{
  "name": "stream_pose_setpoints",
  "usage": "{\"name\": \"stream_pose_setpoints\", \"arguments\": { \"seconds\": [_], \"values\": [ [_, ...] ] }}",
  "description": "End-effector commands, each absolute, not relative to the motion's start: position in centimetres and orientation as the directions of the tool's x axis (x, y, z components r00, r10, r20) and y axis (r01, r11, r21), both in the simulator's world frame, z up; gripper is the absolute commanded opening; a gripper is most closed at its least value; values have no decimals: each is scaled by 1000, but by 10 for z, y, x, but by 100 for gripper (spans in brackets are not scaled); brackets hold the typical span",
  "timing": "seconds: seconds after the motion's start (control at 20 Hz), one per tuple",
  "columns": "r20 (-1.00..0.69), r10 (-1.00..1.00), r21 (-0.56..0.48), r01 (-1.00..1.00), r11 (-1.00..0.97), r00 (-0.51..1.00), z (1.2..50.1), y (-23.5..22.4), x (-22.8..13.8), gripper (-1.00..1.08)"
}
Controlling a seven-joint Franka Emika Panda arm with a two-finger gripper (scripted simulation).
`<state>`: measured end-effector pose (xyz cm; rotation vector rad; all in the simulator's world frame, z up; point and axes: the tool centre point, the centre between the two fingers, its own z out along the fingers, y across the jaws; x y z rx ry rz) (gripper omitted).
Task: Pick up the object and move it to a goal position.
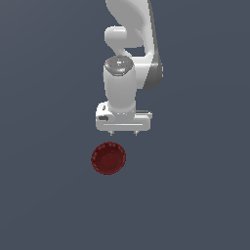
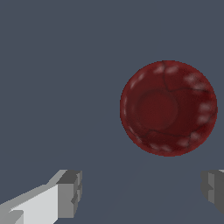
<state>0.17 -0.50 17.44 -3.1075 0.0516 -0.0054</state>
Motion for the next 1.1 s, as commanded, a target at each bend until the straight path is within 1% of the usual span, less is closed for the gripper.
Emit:
{"name": "stream_pose_setpoints", "arguments": {
  "seconds": [0.0, 0.3, 0.6, 0.85, 1.05],
  "values": [
    [3, -33, -34, -33, -999, 999, 174, -5, 2, 28],
    [16, -16, -32, -15, -999, 1000, 183, 7, 4, 28],
    [45, 5, -15, 6, -1000, 999, 202, 8, 10, 28],
    [100, 44, 17, 43, -999, 994, 238, 8, 20, 28],
    [167, 93, 57, 84, -995, 982, 285, 10, 29, 28]
  ]
}}
